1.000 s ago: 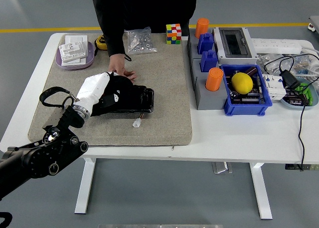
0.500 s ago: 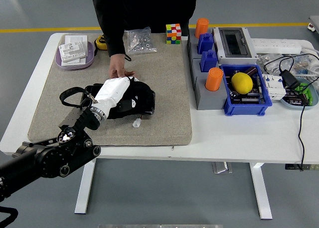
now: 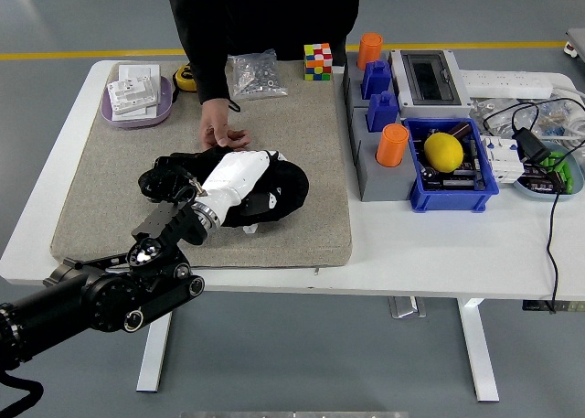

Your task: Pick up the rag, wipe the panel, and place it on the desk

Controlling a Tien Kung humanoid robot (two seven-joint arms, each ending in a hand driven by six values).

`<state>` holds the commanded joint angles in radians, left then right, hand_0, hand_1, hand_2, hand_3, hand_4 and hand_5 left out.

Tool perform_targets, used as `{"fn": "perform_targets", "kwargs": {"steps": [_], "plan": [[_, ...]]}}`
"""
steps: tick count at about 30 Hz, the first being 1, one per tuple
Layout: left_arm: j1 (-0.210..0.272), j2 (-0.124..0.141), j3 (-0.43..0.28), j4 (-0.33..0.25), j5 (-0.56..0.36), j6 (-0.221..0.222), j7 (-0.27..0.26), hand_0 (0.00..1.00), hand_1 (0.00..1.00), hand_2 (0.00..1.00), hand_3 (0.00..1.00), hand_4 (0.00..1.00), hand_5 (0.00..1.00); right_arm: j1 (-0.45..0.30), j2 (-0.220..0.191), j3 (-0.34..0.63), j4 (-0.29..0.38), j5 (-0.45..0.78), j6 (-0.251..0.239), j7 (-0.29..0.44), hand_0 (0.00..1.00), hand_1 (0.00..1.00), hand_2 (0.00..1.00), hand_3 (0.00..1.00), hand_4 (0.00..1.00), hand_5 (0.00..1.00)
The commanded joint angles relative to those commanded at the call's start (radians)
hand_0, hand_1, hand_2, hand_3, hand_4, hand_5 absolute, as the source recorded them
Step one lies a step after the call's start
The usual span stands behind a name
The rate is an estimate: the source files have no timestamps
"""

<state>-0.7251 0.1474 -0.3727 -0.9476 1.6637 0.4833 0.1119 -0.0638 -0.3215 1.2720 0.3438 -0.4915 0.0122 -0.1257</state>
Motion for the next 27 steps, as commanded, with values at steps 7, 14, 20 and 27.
{"fn": "perform_targets", "kwargs": {"steps": [7, 14, 20, 27], "plan": [[0.004, 0.006, -0.016, 0.024, -0.005, 0.003, -0.002, 0.264, 0.161, 0.495, 0.388, 0.002, 0.002, -0.002, 0.001, 0.005, 0.000, 0.000, -0.001, -0.001, 0.717, 0.557, 0.677, 0.635, 0.998, 0.658], [0.027, 0.017, -0.054, 0.049, -0.001, 0.007, -0.002, 0.265, 0.162, 0.496, 0.389, 0.002, 0.002, -0.004, 0.003, 0.010, 0.000, 0.001, -0.003, 0.001, 0.715, 0.557, 0.677, 0.635, 0.998, 0.658], [0.044, 0.033, -0.104, 0.061, 0.014, 0.009, 0.001, 0.265, 0.162, 0.495, 0.389, 0.002, 0.002, -0.006, 0.004, 0.011, 0.000, 0.001, -0.004, 0.001, 0.717, 0.557, 0.677, 0.635, 0.998, 0.657], [0.064, 0.052, -0.154, 0.076, 0.029, 0.009, 0.002, 0.264, 0.163, 0.496, 0.390, 0.002, 0.002, -0.009, 0.005, 0.015, 0.002, 0.001, -0.006, 0.001, 0.715, 0.557, 0.677, 0.635, 0.998, 0.659]]}}
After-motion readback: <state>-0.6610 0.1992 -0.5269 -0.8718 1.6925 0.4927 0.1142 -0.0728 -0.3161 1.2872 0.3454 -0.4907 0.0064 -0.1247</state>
